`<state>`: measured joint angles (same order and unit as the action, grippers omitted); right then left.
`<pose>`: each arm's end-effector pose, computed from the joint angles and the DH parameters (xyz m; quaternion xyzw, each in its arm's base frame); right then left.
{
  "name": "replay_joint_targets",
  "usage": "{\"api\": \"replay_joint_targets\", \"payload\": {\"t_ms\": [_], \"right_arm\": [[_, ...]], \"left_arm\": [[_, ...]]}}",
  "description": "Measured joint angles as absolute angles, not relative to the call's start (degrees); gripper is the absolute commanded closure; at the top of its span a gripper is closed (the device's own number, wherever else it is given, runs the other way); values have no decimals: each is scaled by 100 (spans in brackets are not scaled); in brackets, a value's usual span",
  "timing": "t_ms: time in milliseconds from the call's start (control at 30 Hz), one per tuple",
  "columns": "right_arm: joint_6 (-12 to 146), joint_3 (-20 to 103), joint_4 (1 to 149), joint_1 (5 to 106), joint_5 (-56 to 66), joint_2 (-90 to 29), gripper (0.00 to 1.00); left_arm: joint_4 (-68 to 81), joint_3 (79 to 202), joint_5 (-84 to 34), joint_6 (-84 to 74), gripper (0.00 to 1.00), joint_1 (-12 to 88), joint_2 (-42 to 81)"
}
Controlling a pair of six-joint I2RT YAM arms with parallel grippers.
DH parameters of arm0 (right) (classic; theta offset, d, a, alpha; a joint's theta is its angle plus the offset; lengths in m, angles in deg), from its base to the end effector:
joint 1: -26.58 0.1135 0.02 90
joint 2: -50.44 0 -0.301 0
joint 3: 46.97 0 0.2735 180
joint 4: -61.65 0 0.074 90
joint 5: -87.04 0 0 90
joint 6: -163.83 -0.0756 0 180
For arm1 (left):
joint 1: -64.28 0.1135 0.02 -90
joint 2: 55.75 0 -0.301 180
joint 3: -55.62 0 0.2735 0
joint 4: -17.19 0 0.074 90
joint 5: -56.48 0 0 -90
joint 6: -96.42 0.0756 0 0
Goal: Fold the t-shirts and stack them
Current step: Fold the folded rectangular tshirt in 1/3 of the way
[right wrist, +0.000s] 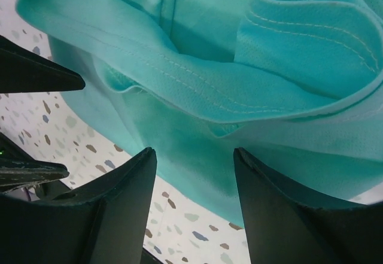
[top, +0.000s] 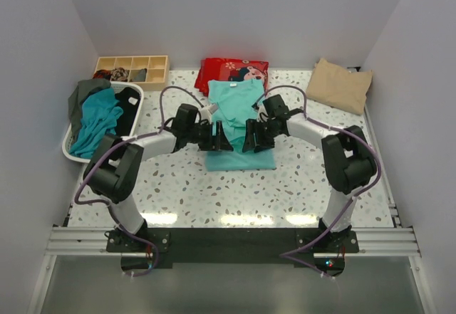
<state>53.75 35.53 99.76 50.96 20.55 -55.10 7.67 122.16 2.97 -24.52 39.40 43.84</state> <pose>0.3714 0.2015 0.1709 -0.0863 0.9456 0.2749 0.1511 0.3427 -0.2085 0.1700 0.0798 0.8750 -0.4321 0.2034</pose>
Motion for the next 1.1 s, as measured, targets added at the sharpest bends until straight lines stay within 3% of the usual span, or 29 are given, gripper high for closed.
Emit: {"api": "replay_joint_targets", "payload": {"t_ms": [533, 1100], "right_arm": [[5548, 4545, 10048, 5072, 1382, -6386, 39], [5659, 4773, 9777, 4399, 936, -6563, 28]], "left_arm": [[774, 13188, -109, -2242, 30, 3946, 5123], [345, 13610, -1983, -1429, 29, 3990, 5407]]}}
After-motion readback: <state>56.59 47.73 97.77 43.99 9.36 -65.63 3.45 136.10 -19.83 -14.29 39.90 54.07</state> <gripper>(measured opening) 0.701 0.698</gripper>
